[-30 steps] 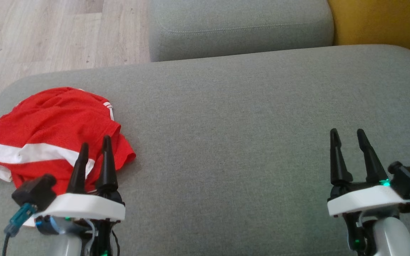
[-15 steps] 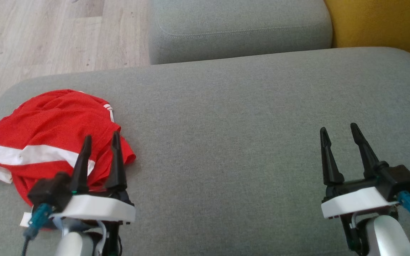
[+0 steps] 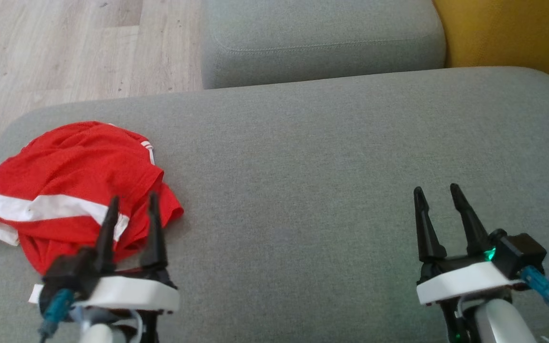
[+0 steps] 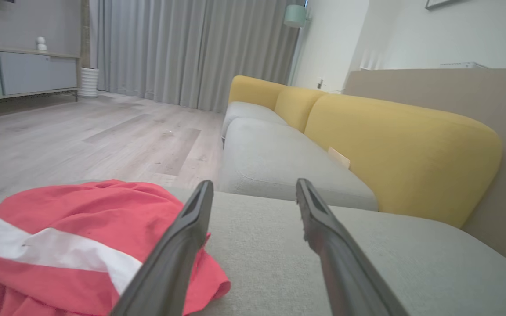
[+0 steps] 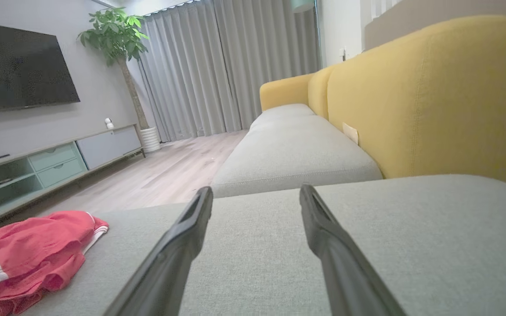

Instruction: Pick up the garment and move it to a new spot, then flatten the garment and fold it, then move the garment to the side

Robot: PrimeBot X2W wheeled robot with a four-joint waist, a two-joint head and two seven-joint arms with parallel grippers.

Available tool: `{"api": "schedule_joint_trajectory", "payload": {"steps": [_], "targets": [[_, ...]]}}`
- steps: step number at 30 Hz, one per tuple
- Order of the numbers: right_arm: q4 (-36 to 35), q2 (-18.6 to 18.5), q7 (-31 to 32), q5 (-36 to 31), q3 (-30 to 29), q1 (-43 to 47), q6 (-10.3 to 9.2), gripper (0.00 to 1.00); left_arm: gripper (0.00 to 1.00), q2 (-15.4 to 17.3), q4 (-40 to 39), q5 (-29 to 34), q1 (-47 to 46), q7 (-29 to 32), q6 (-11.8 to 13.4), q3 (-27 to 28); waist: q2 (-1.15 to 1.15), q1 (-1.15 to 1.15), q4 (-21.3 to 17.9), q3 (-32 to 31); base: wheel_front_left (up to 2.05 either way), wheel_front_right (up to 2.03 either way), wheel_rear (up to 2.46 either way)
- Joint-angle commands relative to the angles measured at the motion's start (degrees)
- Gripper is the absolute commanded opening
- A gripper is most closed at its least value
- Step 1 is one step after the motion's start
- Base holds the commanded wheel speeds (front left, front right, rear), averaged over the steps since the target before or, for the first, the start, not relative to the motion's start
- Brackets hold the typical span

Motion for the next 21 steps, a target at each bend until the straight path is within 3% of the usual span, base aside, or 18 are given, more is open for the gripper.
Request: {"api": "schedule_joint_trajectory", "payload": {"steps": [1, 7, 21], "targets": [[-1.32, -0.46, -1.18, 0.65, 1.98, -1.57, -0.04, 1.00, 1.00, -0.17, -1.48, 0.22, -1.52, -0.78, -0.34, 2.42, 0.00, 0.00, 0.03, -0.05, 0.00, 0.00, 0.00], [1.88, -0.47, -2.03, 3.99, 3.02, -1.98, -0.04, 1.00, 1.00, -0.26, 3.78, -0.10, -0.27, -1.61, -2.50, 2.14, 0.00, 0.00, 0.01, -0.35, 0.00, 0.00, 0.00], [6.11, -0.49, -2.77, 7.41, 4.19, -3.53, -0.04, 1.00, 1.00, -0.26, 6.45, 1.35, -1.07, -2.35, -1.77, 0.88, 0.00, 0.00, 0.05, -0.66, 0.00, 0.00, 0.00]]}}
